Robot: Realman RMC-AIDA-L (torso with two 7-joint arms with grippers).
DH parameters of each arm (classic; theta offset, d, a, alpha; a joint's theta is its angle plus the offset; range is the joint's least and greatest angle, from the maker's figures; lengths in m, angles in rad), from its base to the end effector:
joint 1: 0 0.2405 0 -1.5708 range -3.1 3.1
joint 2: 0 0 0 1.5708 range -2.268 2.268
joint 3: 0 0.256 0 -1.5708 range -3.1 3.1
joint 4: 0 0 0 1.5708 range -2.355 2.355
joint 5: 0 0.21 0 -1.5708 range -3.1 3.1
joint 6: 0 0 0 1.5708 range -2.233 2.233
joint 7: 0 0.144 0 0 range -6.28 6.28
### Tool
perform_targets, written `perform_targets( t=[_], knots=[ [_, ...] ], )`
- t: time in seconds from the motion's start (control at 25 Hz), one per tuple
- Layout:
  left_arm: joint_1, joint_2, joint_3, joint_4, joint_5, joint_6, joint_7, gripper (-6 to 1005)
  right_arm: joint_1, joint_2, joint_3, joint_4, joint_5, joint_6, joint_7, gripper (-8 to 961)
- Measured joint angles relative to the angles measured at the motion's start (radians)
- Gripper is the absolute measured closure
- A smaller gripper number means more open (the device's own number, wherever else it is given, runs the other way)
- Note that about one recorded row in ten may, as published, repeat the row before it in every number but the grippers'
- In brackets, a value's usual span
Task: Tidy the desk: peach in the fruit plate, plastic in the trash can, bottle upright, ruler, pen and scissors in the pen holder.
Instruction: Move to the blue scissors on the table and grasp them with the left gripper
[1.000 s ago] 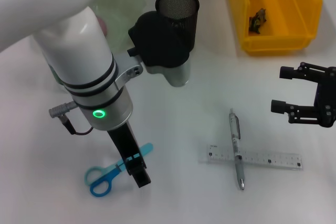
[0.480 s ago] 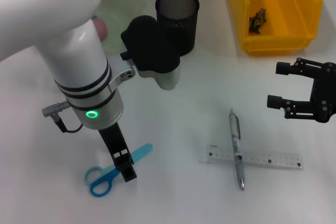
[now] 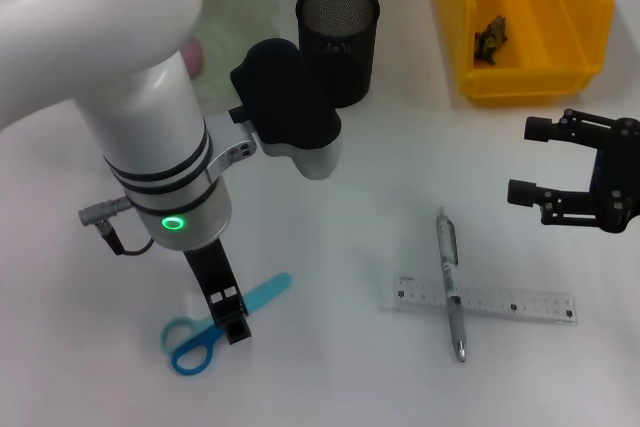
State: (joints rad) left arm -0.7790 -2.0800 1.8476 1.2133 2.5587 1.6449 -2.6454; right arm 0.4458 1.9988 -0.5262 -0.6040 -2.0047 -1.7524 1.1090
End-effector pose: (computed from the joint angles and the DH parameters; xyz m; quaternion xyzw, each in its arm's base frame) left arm -0.1494 0.3129 -0.0740 -0.9153 -0.1828 0.3553 0.0501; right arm 0.2961 0.2955 0.0423 -0.9377 0.1295 0.2773 0.1647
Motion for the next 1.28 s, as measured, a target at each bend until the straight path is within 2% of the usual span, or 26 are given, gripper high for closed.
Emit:
perform_targets(
  t=[0.88,1.12,1.28],
  knots=[
    [0.018,0.000,0.028,-0.001,0.018,-0.011,-0.002,402,0.003,0.005,0.001,-0.001,0.001,0.001,-0.003,129],
    [0.022,0.000,0.032,-0.004,0.023,-0.021,-0.002,556,0.004,0.005,0.000,0.000,0.001,0.001,-0.003,129],
    [0.024,0.000,0.039,-0.011,0.025,-0.025,-0.002,556,0.004,0.005,0.001,0.000,0.001,0.001,-0.003,128]
  ],
)
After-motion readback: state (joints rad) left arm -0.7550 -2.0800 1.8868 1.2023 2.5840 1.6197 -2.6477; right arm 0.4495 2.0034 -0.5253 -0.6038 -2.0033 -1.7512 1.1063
